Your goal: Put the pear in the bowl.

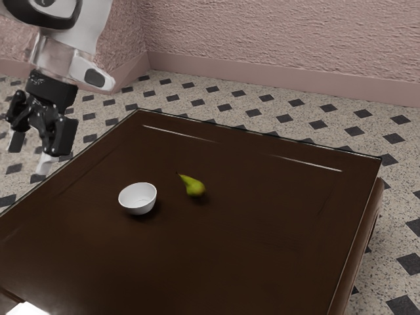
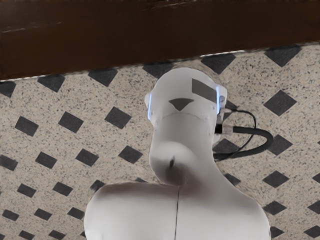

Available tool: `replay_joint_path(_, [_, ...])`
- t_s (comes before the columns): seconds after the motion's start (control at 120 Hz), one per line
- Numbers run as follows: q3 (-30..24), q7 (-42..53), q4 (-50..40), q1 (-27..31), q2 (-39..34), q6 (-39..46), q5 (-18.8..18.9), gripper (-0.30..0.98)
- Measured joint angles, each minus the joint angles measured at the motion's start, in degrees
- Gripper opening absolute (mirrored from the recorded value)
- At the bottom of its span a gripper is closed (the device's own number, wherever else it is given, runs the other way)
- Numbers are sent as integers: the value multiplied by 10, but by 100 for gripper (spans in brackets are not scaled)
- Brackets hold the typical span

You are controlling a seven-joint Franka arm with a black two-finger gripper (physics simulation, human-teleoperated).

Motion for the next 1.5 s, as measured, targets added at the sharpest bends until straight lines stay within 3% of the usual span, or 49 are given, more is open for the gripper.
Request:
replay_joint_path(0.117, [-6, -17, -18, -4, 14, 167, 6, 69])
replay_joint_path(0.2, [4, 28, -96, -6, 8, 269, 30, 68])
replay_joint_path(0.25, [30, 70, -118, -2, 3, 288, 42, 69])
replay_joint_path(0.317, [21, 134, -129, -2, 9, 316, 68, 69])
replay_joint_path(0.4, [34, 249, -125, -6, 91, 400, 101, 69])
replay_joint_path(0.533, [72, 427, -117, 7, 226, 546, 88, 69])
replay_joint_path(0.717, [101, 636, -52, -2, 319, 681, 34, 69])
replay_joint_path(0.833, [157, 721, -13, 0, 374, 739, -81, 69])
replay_joint_path(0.917, [187, 767, 67, 3, 442, 751, -157, 69])
replay_joint_path(1.033, [199, 827, 194, 3, 541, 736, -217, 69])
replay_joint_path(1.142, [226, 868, 229, 2, 574, 699, -271, 68])
replay_joint_path(1.3, [262, 874, 264, 2, 604, 659, -307, 69])
replay_joint_path(1.5, [265, 828, 361, 2, 660, 636, -306, 68])
